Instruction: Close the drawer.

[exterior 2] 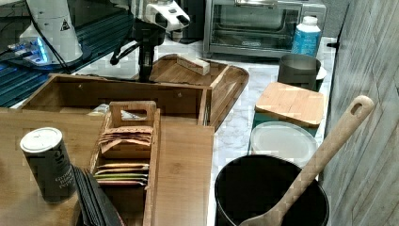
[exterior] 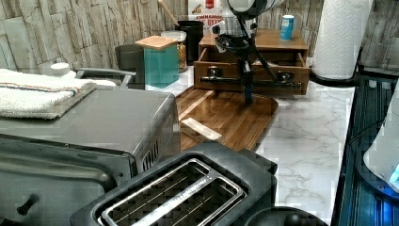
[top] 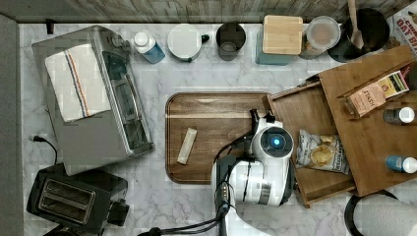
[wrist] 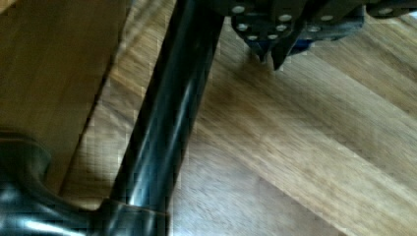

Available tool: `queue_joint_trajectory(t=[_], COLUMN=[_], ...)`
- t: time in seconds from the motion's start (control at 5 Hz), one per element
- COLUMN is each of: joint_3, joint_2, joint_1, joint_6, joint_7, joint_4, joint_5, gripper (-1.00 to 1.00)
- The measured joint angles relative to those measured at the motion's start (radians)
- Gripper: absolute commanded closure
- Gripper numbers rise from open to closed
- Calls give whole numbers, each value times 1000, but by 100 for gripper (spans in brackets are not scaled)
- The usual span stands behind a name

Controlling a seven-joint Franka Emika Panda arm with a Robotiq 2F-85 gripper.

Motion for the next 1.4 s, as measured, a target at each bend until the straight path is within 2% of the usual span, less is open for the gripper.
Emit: queue_joint_trajectory(t=[0.2, 0.4, 0.6, 0.8, 1.2, 1.4], joint_3=[-36, -54, -63, -74, -107, -107], joint_2=[-16, -19, 25, 76, 83, 95], joint_1=[-1, -36, -85, -130, -152, -152], joint_6=[-8, -8, -1, 17, 127, 119], joint_7=[-3, -91, -204, -237, -77, -83], joint_4=[21, 66, 127, 187, 187, 203], joint_5=[-16, 29, 57, 79, -45, -44], gripper=[100, 100, 100, 100, 100, 100])
